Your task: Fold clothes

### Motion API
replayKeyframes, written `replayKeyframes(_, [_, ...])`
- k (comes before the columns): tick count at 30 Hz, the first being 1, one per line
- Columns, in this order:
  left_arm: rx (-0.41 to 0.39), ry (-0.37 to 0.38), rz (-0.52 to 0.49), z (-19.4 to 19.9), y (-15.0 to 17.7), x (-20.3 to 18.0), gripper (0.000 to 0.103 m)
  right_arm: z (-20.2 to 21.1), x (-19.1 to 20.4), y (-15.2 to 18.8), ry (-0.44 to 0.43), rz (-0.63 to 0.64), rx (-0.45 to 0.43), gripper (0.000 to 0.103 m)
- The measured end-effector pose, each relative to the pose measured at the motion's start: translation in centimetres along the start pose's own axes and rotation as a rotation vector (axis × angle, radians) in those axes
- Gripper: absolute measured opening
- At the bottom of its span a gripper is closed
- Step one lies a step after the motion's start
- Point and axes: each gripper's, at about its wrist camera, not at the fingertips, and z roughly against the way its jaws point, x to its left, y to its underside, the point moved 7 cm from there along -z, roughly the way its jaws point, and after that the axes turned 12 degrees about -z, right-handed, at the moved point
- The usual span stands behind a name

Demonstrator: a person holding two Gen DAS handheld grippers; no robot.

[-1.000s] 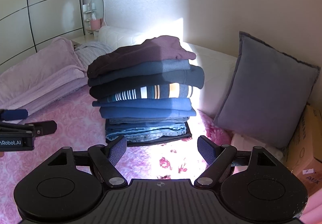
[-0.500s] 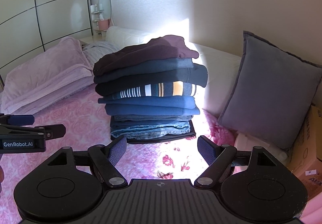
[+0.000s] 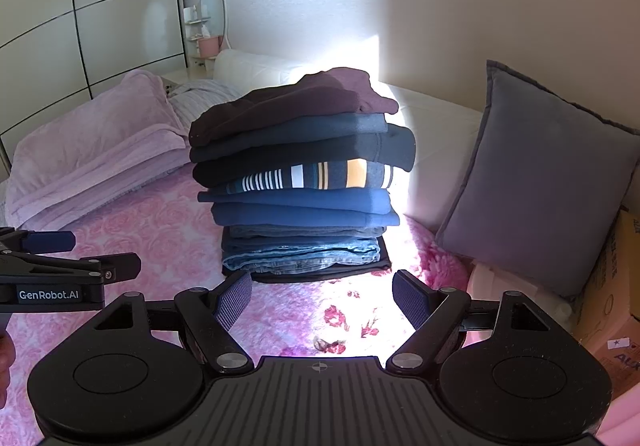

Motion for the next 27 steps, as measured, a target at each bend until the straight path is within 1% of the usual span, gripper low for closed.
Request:
replayKeyframes(3, [0.003,0.004,0.004,0.0,0.1,-0.2,0.092,-0.1,0.0,0.0,0.000,0.001,0.002,0.080])
replayKeyframes(18, [0.048,-0.046,0.028,-0.3,1.3,-0.5,0.092,-0.7,-0.1,0.3,-0.007,0.011,0.028,0.080])
replayKeyframes(23, [0.054,-0.055,0.032,-0.4,1.4,-0.8,0.092,-0.7,-0.4,0.3,-0.008,0.010,0.029,0.080])
replayKeyframes(27, [0.045,-0.053,0.030,-0.3,1.3,-1.1,0.092,-0.5,-0.7,0.3,-0.007,0.010,0.029,0.080])
